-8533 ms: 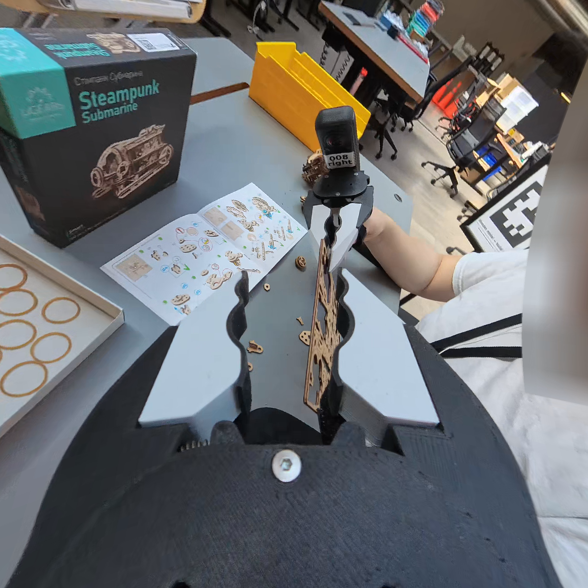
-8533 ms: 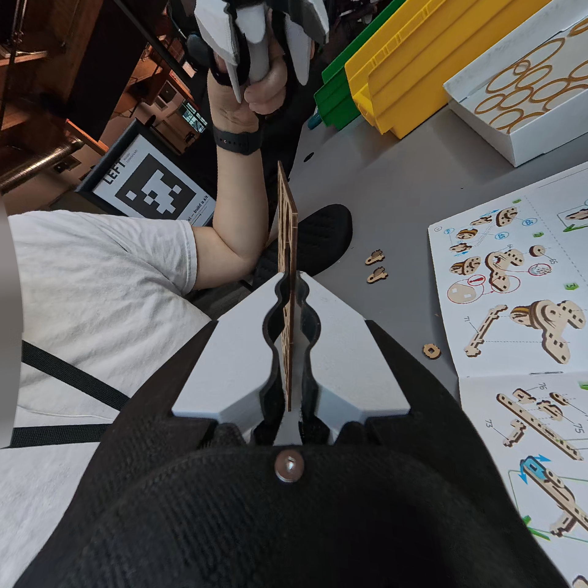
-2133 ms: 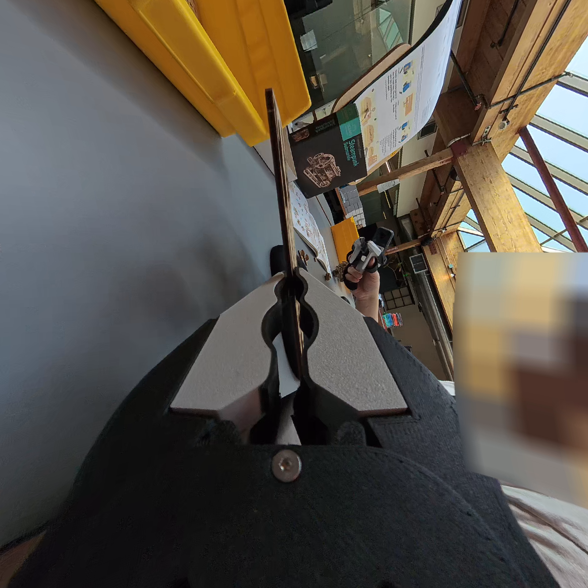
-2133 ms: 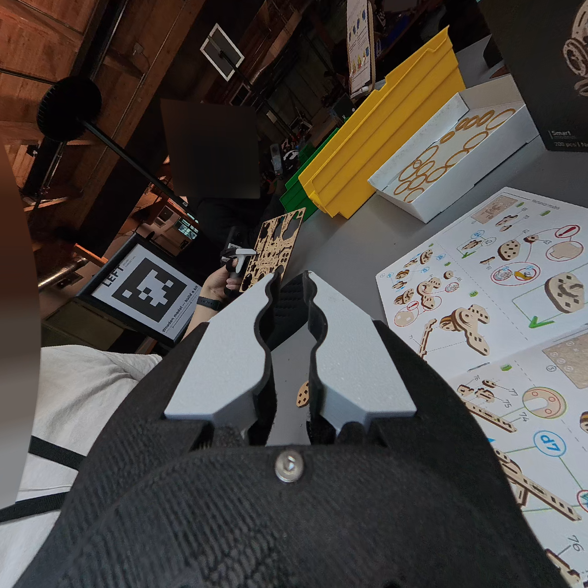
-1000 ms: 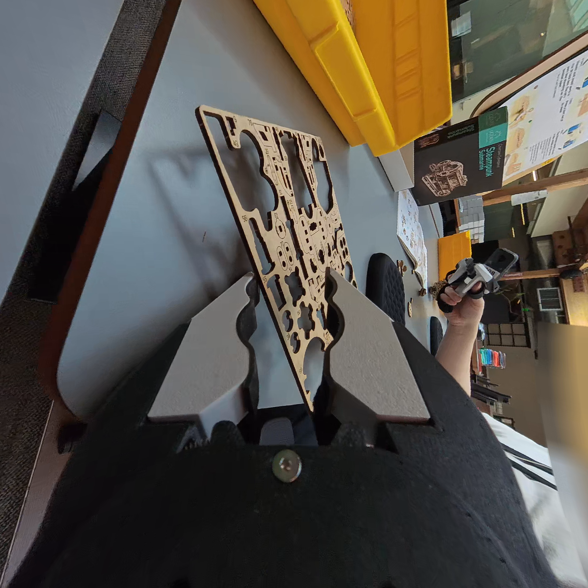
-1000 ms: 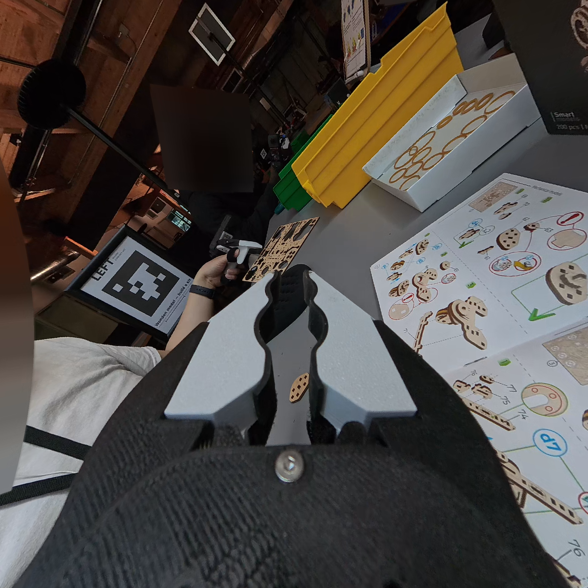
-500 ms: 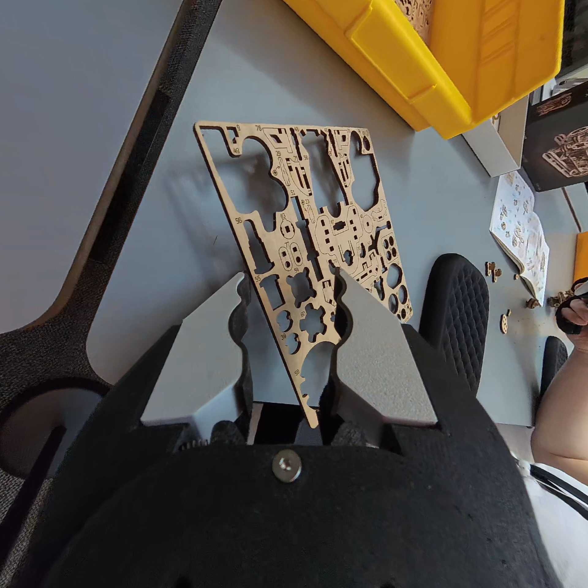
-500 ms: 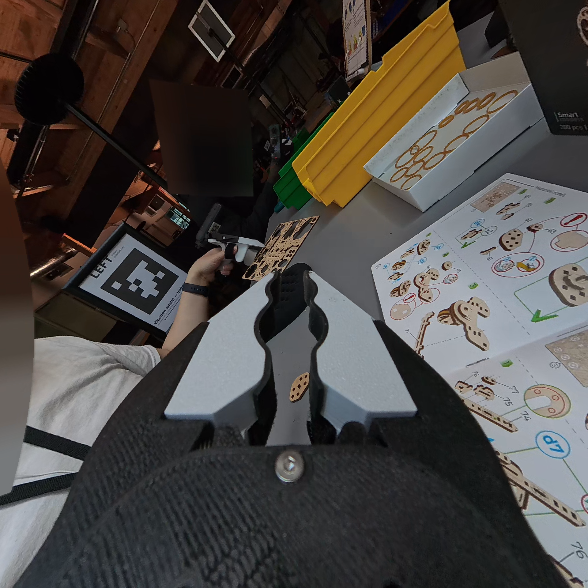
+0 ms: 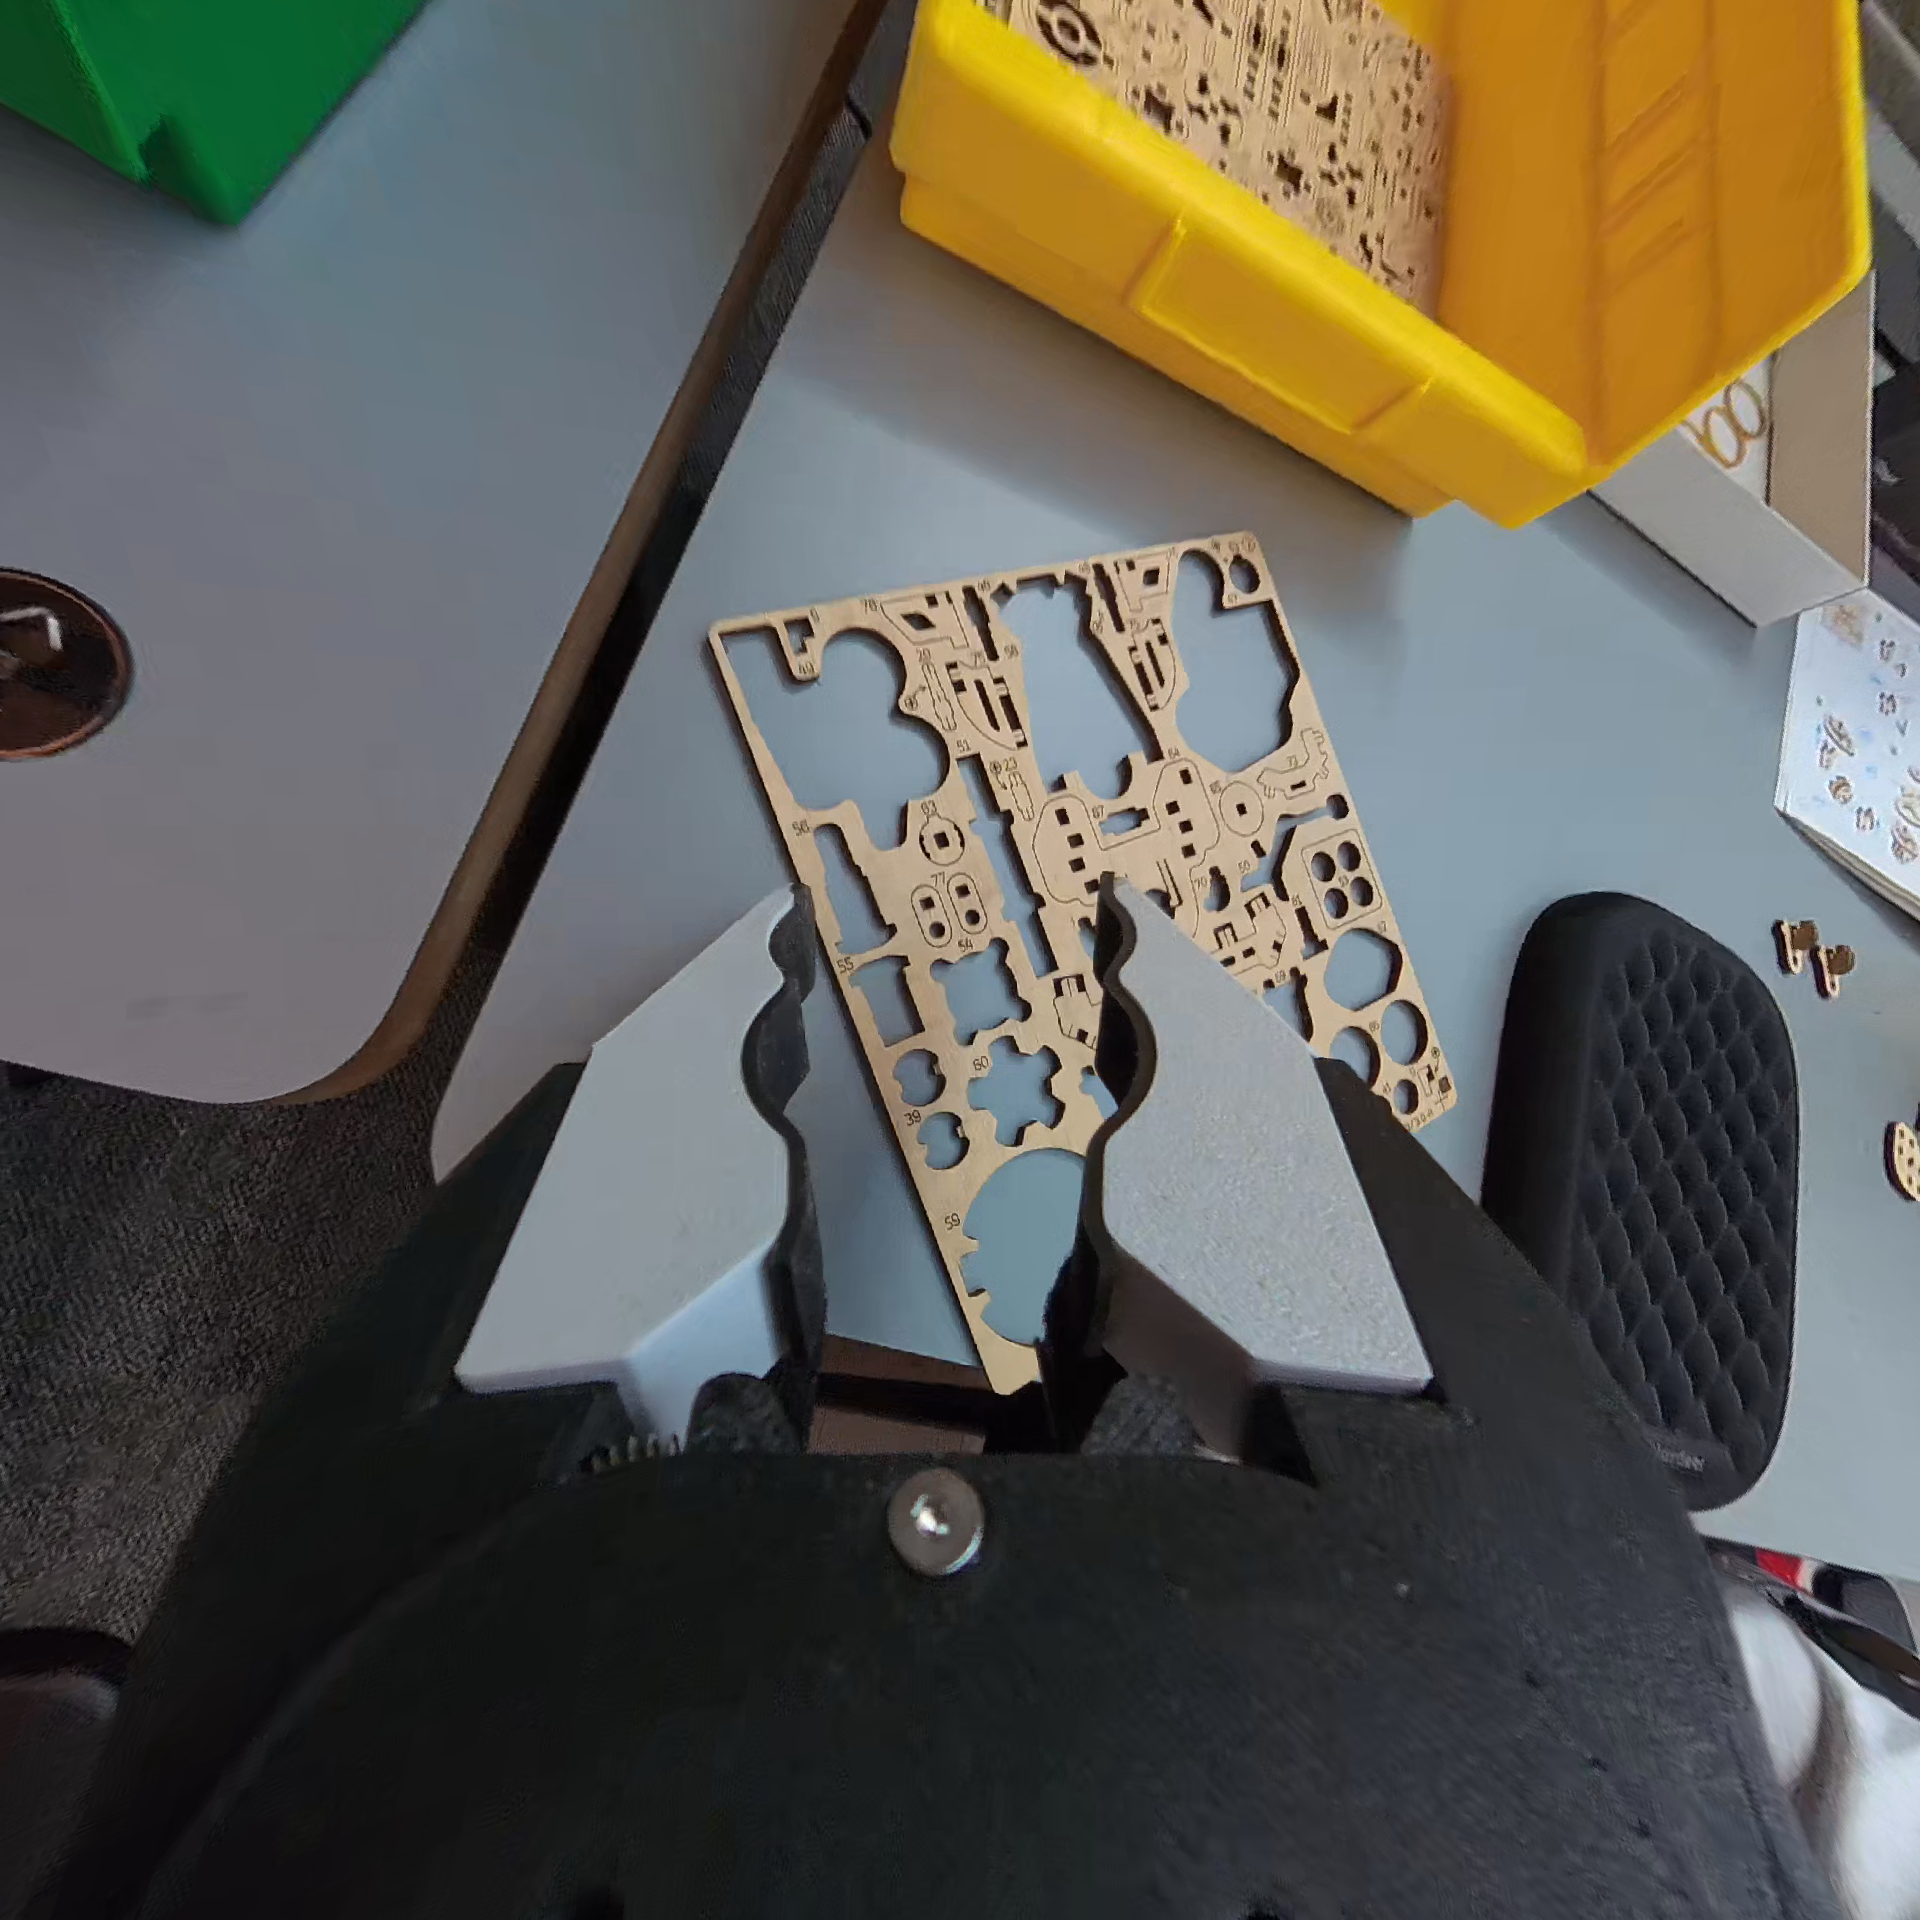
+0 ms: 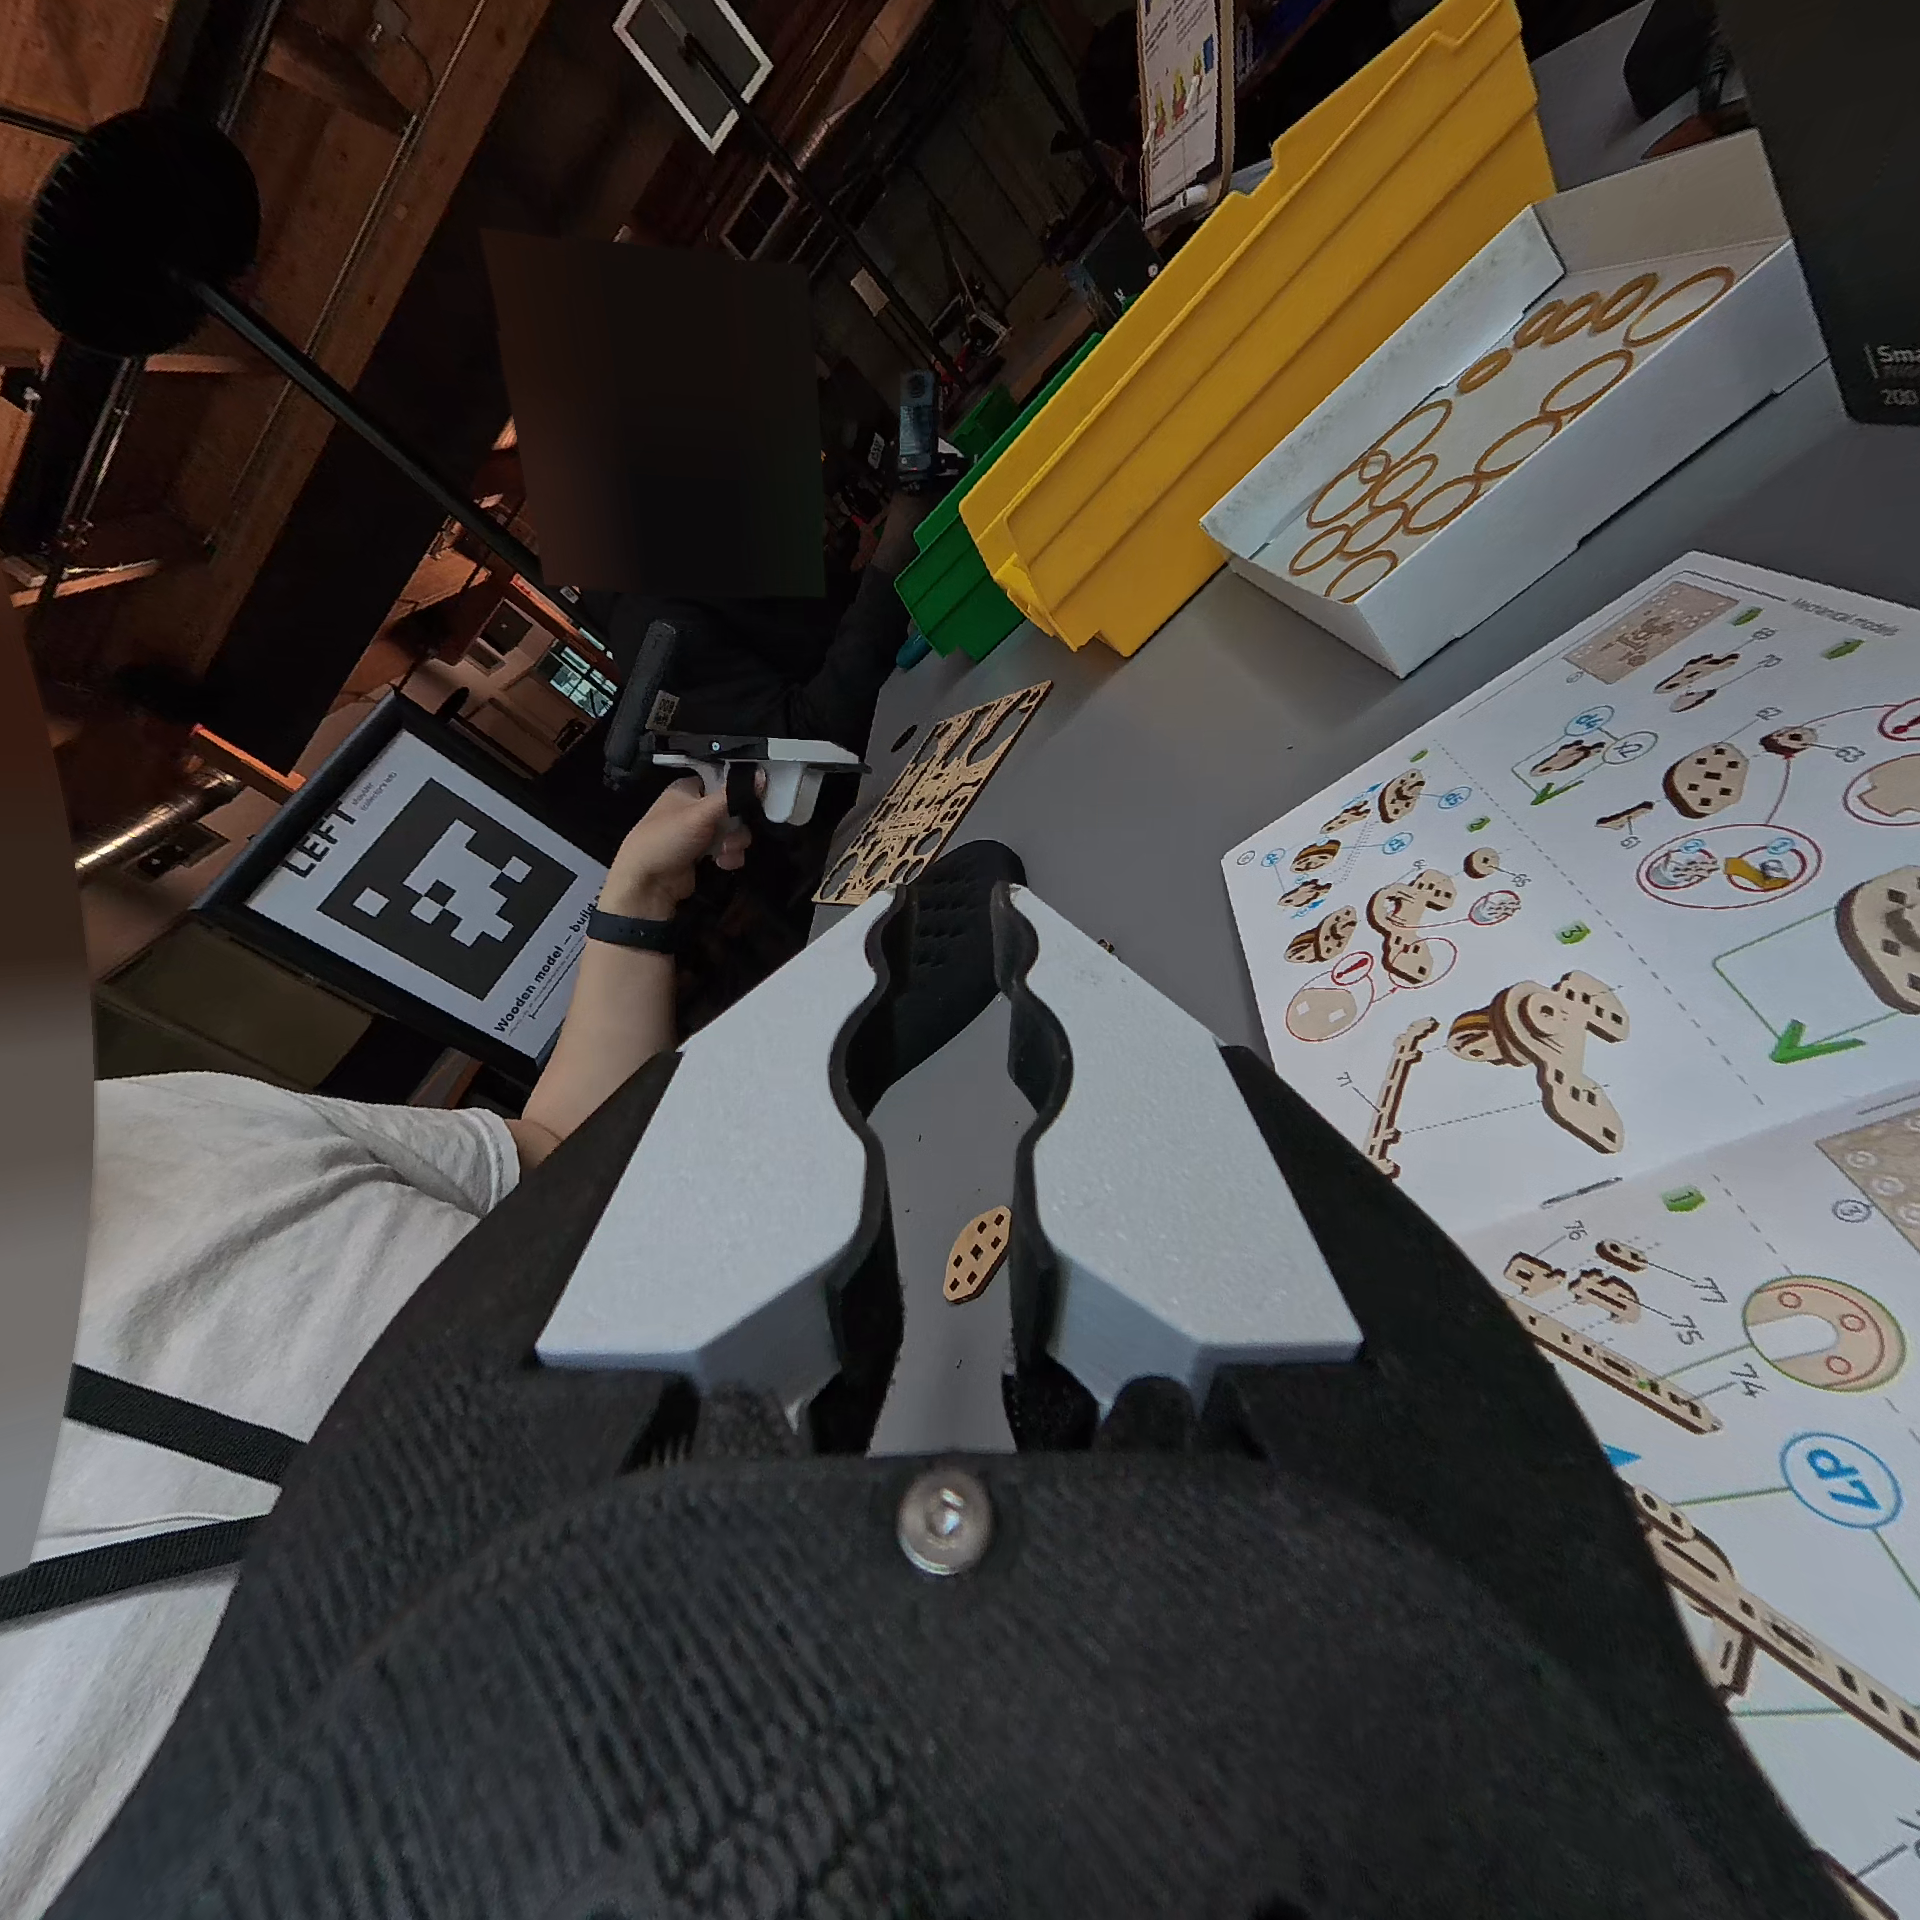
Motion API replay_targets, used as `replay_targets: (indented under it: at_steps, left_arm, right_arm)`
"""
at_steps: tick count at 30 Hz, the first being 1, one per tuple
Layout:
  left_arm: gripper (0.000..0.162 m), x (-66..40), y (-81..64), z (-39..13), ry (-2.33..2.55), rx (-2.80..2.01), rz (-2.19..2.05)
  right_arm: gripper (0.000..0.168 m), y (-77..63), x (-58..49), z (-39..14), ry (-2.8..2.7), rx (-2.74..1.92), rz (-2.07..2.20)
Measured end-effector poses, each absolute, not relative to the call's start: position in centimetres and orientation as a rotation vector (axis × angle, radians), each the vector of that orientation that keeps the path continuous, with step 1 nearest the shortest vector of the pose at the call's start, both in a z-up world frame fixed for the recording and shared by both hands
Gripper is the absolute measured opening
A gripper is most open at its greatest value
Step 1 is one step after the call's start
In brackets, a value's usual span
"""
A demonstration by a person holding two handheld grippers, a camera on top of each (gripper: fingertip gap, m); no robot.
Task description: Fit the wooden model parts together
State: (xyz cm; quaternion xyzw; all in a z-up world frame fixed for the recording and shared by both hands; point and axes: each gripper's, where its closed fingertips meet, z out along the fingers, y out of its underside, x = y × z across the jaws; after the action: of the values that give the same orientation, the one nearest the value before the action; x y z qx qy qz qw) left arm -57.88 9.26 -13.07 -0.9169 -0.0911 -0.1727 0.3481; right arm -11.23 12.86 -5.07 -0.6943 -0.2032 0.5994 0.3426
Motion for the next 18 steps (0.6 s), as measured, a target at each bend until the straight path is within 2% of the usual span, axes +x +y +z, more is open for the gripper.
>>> replay_targets:
  at_steps: [3,9,12,14,18]
  left_arm:
    - [0.053,-59.2,10.0,-10.1,-0.232,-2.211,-0.364]
    - [0.052,-61.6,8.4,-0.2,-0.112,-1.689,0.082]
    - [0.044,-60.7,6.4,3.7,-0.060,-1.442,0.289]
    - [0.037,-59.2,5.7,5.0,-0.022,-1.335,0.359]
    - [0.033,-56.3,6.8,4.8,0.037,-1.344,0.350]
  right_arm:
    - [0.014,12.8,-11.3,-5.1,-0.536,-1.803,1.559]
    - [0.014,12.6,-11.6,-5.0,-0.582,-1.786,1.509]
    - [0.012,12.9,-11.6,-4.5,-0.627,-1.734,1.402]
    - [0.010,13.3,-11.1,-3.8,-0.675,-1.655,1.200]
    - [0.009,13.5,-9.6,-2.7,-0.789,-1.477,0.618]
